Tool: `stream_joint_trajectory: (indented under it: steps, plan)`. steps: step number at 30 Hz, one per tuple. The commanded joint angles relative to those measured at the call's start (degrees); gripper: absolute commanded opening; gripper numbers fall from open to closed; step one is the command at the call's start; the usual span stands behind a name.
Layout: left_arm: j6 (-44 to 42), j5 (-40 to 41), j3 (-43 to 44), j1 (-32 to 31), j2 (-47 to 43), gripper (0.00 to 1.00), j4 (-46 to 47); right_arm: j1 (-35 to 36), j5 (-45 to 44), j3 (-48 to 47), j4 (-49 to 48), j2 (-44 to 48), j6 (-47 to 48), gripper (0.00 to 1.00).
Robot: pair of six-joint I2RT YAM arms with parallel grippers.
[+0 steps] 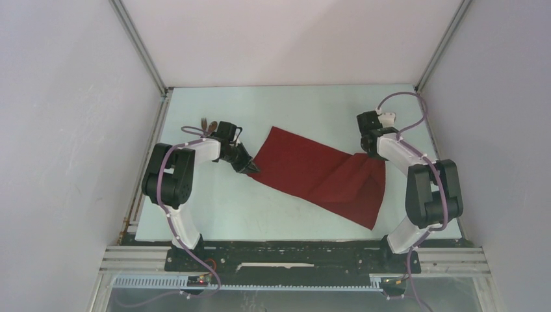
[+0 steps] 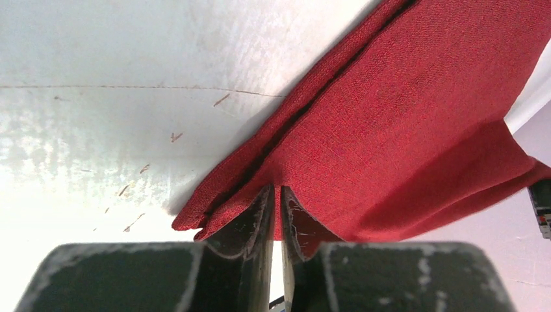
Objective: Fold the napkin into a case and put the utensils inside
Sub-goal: Smooth out the rectangle-folded napkin at the center of the board.
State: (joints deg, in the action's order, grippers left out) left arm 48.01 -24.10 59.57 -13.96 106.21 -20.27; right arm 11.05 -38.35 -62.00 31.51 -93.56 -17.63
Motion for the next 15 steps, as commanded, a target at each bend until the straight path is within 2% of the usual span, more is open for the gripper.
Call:
stream_joint_trajectory:
  steps: [1,2,3,5,7,11,13,15]
  plan:
    - [-0.7,4.2,-1.0,0.1,2.2,0.15,-1.5,-3.8,0.1,-6.2,9.4,-4.0,-4.1,0.58]
    - [-0.7,4.1,-1.0,0.1,2.2,0.15,-1.4,-5.8,4.5,-10.0,16.0,-6.0,-5.7,0.66]
    - [-0.6,4.1,-1.0,0.1,2.3,0.15,-1.4,-6.8,9.2,-12.8,21.5,-7.7,-8.1,0.68]
    - [-0.5,3.7,-1.0,0.1,2.3,0.15,-1.1,-8.1,18.5,-10.4,23.3,-4.7,-7.8,0.68]
    - [-0.6,3.5,-0.9,0.1,2.2,0.15,-1.1,-8.4,24.9,-4.1,20.9,3.1,-7.4,0.71]
    - [-0.8,3.4,-0.9,0.1,1.9,0.15,-1.0,-12.2,45.9,7.9,13.2,20.3,-8.8,0.82]
    - [-0.7,3.4,-0.9,0.1,1.8,0.15,-0.9,-15.2,59.0,13.4,6.8,24.7,-8.9,0.84]
    - [-0.7,3.3,-0.7,0.0,1.8,0.15,-0.9,-16.6,65.4,17.1,1.6,25.8,-8.9,0.86]
